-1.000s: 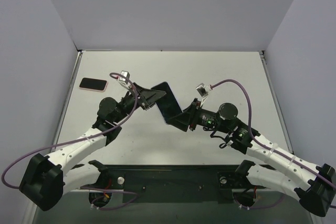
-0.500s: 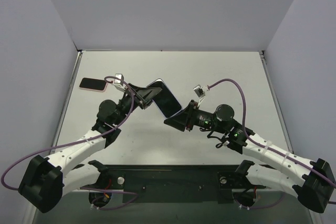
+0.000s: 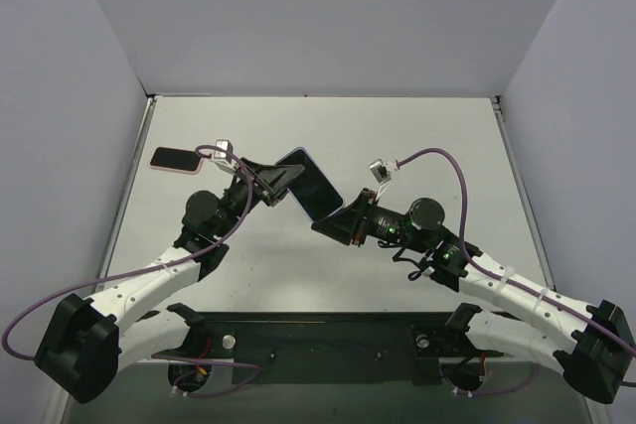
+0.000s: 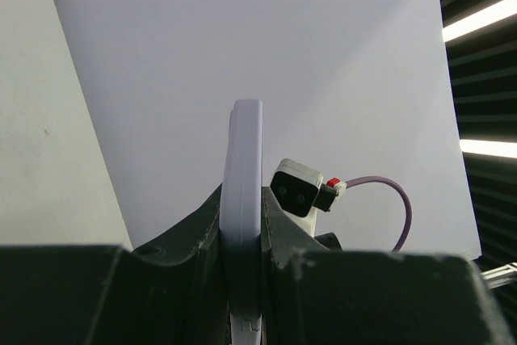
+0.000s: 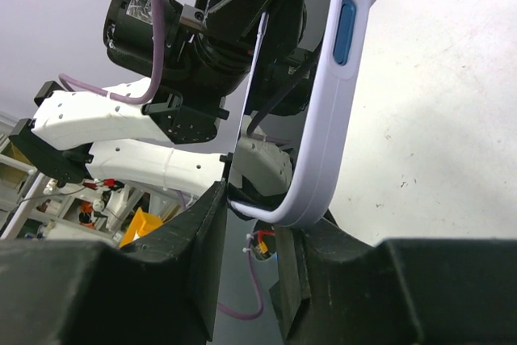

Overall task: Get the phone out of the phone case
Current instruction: Remove the phone case from the phone.

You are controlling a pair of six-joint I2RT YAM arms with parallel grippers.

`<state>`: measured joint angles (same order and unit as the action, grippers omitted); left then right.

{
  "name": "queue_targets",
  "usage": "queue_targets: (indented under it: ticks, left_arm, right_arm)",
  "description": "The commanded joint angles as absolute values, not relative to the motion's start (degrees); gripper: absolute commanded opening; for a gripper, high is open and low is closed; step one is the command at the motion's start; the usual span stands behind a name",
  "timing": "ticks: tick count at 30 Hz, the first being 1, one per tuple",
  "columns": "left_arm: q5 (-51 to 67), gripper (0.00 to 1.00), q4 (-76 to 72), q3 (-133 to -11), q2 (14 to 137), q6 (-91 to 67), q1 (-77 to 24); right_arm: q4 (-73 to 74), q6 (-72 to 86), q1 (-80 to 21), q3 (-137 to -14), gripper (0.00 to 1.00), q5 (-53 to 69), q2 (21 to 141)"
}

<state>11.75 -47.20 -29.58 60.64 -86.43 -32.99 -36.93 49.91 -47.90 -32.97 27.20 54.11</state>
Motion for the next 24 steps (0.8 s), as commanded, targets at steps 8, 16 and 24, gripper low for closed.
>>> queue_targets:
  ticks: [8,16,24]
  left_arm:
    - [15.1,0.00,-56.6,-32.6,60.4,-95.8,-33.2]
    - [23.3,0.00,-66.4,-36.3,65.5,-109.2,-33.0]
    - [31.8,0.00,-65.7,-36.5,64.3,-110.1,-33.4]
  right_arm:
    - [-39.5,41.3,-45.6,-33.0,0.00,28.8,53.5]
    - [-21.6,11.0,-48.1,-37.2,0.00,28.7,52.6]
    - [-19.6,7.6,-46.5,-43.7,0.00,13.4,55.5]
